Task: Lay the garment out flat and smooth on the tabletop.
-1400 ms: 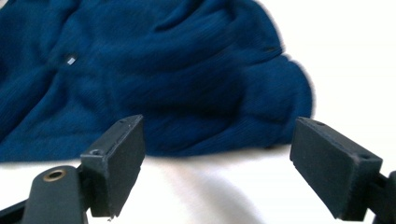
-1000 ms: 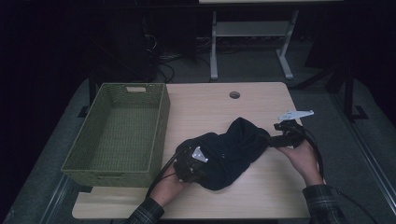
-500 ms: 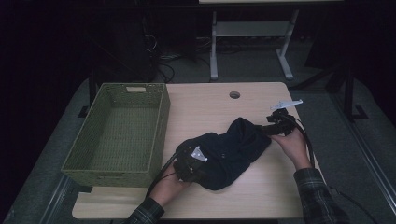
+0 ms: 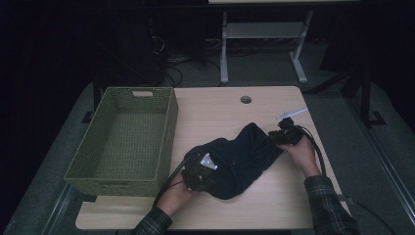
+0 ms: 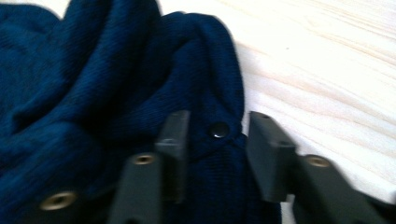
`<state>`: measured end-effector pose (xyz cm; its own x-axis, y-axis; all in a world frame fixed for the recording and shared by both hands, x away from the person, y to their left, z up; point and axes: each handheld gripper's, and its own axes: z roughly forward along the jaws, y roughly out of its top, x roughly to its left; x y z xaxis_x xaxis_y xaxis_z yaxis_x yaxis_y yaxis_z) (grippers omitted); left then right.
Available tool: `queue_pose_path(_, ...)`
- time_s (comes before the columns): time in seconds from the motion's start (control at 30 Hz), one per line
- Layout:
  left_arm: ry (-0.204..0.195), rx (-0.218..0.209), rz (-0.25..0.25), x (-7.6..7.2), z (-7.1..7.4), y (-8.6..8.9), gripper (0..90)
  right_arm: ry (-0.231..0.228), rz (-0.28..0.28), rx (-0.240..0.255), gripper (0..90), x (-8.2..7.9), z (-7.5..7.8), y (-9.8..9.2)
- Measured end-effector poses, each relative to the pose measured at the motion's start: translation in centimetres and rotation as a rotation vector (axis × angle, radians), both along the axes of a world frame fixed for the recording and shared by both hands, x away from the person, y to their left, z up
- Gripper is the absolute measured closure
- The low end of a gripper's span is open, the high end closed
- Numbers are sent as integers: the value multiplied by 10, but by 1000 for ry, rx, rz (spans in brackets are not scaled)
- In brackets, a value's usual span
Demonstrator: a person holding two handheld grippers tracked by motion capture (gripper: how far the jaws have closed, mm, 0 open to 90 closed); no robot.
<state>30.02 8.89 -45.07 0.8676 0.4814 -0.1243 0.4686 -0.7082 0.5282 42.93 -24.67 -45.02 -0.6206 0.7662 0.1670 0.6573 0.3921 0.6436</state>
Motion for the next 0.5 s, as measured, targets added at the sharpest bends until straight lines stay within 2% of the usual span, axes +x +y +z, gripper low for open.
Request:
queue_pose_path(0.13, 1, 3, -3, 0, 0, 0, 855, -36, 27, -31, 878, -3, 3, 4)
queue_pose_path(0.33, 4, 7, -9, 1, 0, 1, 855, -50, 25, -29, 895, -4, 5, 2)
queue_pose_path(0.43, 4, 7, -7, 1, 0, 1, 855, -45, -9, -8, 646, -2, 5, -1)
queue_pose_path(0.5, 7, 3, -5, 1, 0, 1, 853, -41, -24, 10, 527, 1, 2, -3)
